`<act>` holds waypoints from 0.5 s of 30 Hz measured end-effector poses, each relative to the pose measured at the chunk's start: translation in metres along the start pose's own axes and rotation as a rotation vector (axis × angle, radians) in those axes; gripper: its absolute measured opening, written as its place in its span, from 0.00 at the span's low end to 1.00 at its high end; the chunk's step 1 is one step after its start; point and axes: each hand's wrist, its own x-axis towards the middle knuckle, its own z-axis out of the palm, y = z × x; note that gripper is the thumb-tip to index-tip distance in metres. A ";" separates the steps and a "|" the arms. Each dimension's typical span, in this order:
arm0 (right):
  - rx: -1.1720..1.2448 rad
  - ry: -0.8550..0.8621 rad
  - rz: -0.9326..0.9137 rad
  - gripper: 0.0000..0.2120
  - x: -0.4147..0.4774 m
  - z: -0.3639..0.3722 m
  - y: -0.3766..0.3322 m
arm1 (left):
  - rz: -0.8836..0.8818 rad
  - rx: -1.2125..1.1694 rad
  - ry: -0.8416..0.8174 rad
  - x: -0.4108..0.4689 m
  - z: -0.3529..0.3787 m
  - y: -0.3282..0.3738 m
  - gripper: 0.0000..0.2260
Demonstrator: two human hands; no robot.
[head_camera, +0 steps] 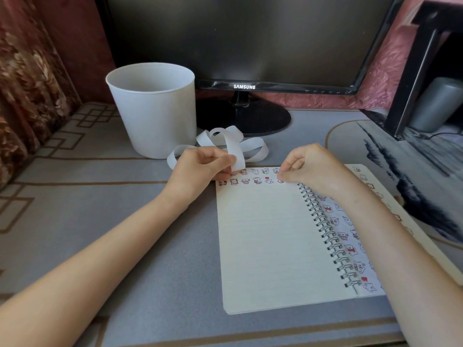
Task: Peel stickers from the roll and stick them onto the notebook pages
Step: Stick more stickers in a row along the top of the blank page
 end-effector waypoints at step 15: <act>0.064 0.058 0.046 0.06 0.011 0.000 0.013 | -0.012 0.013 0.014 0.003 0.000 -0.003 0.05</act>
